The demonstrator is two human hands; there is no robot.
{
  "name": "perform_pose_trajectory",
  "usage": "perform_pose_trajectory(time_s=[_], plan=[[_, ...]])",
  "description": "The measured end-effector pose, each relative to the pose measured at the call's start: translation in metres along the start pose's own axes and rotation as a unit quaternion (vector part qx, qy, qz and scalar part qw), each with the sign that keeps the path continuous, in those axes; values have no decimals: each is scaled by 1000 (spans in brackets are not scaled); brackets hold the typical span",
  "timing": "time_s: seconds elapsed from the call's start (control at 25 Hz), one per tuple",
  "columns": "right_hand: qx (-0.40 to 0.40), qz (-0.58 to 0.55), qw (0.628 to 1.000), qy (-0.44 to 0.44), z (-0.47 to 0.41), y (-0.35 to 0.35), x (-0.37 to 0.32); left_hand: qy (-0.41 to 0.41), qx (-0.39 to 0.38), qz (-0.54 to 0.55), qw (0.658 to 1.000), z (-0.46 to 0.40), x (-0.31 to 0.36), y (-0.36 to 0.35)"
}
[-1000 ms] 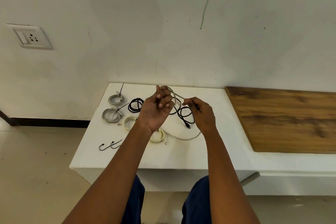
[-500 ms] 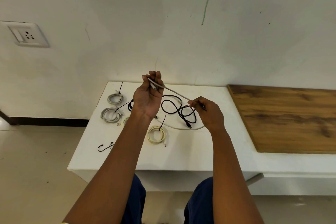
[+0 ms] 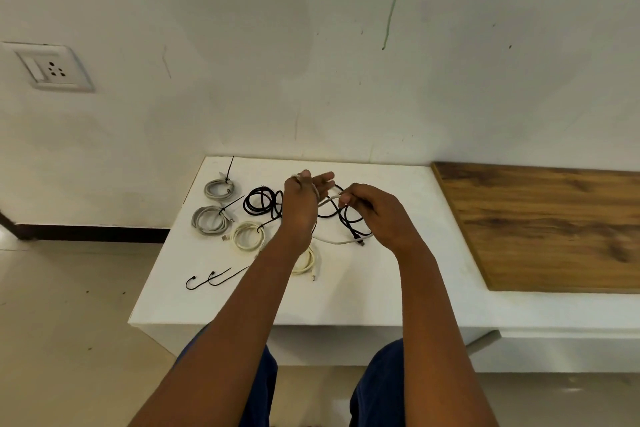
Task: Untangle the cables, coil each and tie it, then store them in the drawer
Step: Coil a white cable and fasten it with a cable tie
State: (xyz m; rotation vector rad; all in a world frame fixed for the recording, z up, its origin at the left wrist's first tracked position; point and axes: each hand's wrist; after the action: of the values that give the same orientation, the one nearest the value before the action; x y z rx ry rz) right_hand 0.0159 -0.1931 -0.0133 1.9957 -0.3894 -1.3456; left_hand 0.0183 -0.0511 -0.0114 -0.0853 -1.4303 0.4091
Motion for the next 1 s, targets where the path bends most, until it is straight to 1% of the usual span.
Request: perform_pose_trajectory(time_s=[0.08,0.2,0.28,0.4,0.52,0.64,0.72,0.84,1.0], plan=[[20,-35,999,-5,-2,-2,-2,-6,-47,-108,993,6,-5,-1],[54,-106,993,-25,-6,-1,-2,-8,-113,-186,976,13,-10,0],[47,-107,993,-21,-11,-2,-2,23,-140,-206,968,15,-11,0],[29,-91,995,-8,-21,-4,-2,69,-183,-185,963,15,-7,1],[2,-92,996,0,-34,-7,-4,97,-223,-96,965,12,1,8],[2,-100,995,2,-49,-9,-9,119,-246,58,960,5,16,19],[11,-123,992,6,-60,-6,-12,114,-256,145,949,-1,27,25],[7,-132,991,4,-70,0,-10,83,-263,251,928,-7,40,33],[-14,-109,994,-12,-67,4,7,32,-251,397,882,-12,51,45]])
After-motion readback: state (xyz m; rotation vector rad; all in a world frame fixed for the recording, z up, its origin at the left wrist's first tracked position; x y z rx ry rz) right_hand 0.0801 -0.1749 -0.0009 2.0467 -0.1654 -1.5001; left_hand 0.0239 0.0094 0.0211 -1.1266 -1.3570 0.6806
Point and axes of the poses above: each hand's wrist, its own z-axis away from the middle knuckle, its own y-axis out of the back of the hand, x = y × z, and after that the axes turned 3 degrees about -x, right-handed
